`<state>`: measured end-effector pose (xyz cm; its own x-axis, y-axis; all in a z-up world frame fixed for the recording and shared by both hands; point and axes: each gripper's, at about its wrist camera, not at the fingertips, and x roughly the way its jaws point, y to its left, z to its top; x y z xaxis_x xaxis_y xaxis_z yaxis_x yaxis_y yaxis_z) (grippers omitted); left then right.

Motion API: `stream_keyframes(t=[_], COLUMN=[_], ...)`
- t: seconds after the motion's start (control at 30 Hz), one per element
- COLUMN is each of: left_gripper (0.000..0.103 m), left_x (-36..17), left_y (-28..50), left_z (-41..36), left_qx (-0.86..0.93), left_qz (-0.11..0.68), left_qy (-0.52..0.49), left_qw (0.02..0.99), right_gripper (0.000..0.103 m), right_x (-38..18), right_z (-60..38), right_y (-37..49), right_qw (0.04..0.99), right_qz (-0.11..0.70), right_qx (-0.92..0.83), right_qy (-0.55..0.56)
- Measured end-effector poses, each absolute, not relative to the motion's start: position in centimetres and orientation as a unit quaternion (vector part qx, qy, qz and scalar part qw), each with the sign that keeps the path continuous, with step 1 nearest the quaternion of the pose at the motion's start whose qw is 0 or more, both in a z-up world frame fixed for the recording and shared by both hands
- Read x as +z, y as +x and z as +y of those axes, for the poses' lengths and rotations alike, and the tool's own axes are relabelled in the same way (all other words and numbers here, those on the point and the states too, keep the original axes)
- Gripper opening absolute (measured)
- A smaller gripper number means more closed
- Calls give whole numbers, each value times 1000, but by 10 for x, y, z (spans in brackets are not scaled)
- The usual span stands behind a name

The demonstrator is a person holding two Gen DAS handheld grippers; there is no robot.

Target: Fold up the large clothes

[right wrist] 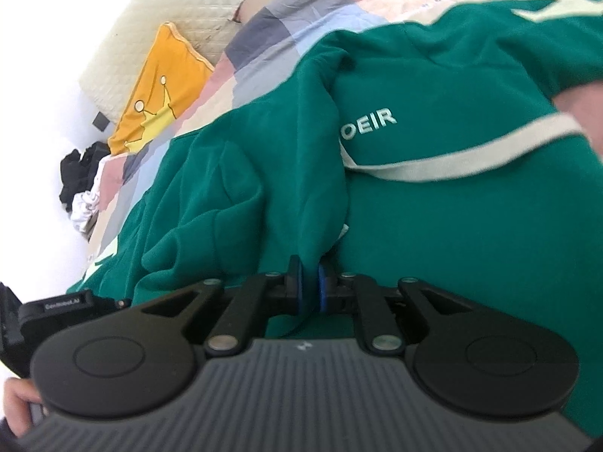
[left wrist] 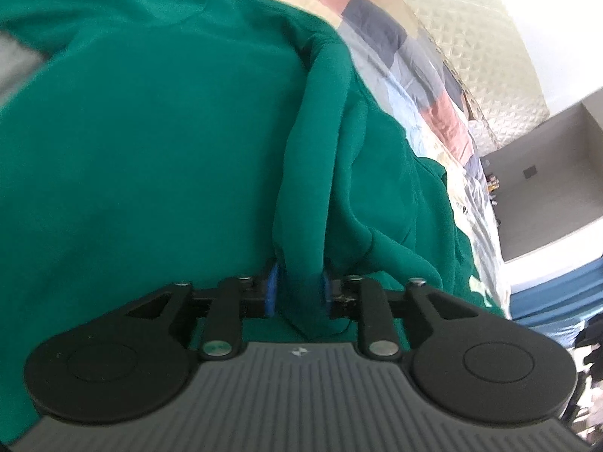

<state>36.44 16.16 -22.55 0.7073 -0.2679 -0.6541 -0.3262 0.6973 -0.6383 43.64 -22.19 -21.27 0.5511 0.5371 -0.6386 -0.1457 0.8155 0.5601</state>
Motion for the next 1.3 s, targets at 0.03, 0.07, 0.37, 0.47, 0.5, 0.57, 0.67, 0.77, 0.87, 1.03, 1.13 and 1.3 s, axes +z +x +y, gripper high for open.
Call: stream_keyframes(t=[0.03,0.07,0.37,0.47,0.5,0.57,0.67,0.77,0.87,1.03,1.13,1.3], left_gripper=[43,50,54,54,54,54,54,54,54,54,54,54], left_x=[-220,-216,-172,-157,-152,-142,-130,-122,-118,-110,-108,-112], left_y=[362,360,329,318,313,302,286,270,254,226,211,199], left_z=[161,160,132,114,107,93,75,65,57,39,30,17], left_qx=[21,25,22,11,8,1,-7,-18,-27,-33,-35,-39], left_qz=[380,376,343,330,325,315,299,287,279,262,254,250], left_qy=[-377,-370,-280,-239,-223,-193,-161,-156,-155,-135,-132,-127], left_qw=[844,849,897,913,919,929,940,945,947,955,958,959], right_gripper=[15,22,50,49,49,49,49,49,49,49,49,49], right_x=[-208,-204,-163,-148,-143,-132,-117,-105,-96,-91,-91,-90], right_z=[-222,-223,-222,-223,-223,-224,-227,-229,-231,-235,-243,-263], right_y=[435,433,398,380,375,363,344,326,308,286,280,282], right_qw=[854,858,892,906,910,918,932,940,946,955,958,966], right_qz=[424,420,370,343,335,318,289,266,249,234,232,225], right_qx=[204,204,214,211,211,208,205,203,199,181,162,111], right_qy=[222,215,150,127,122,110,83,67,50,35,42,57])
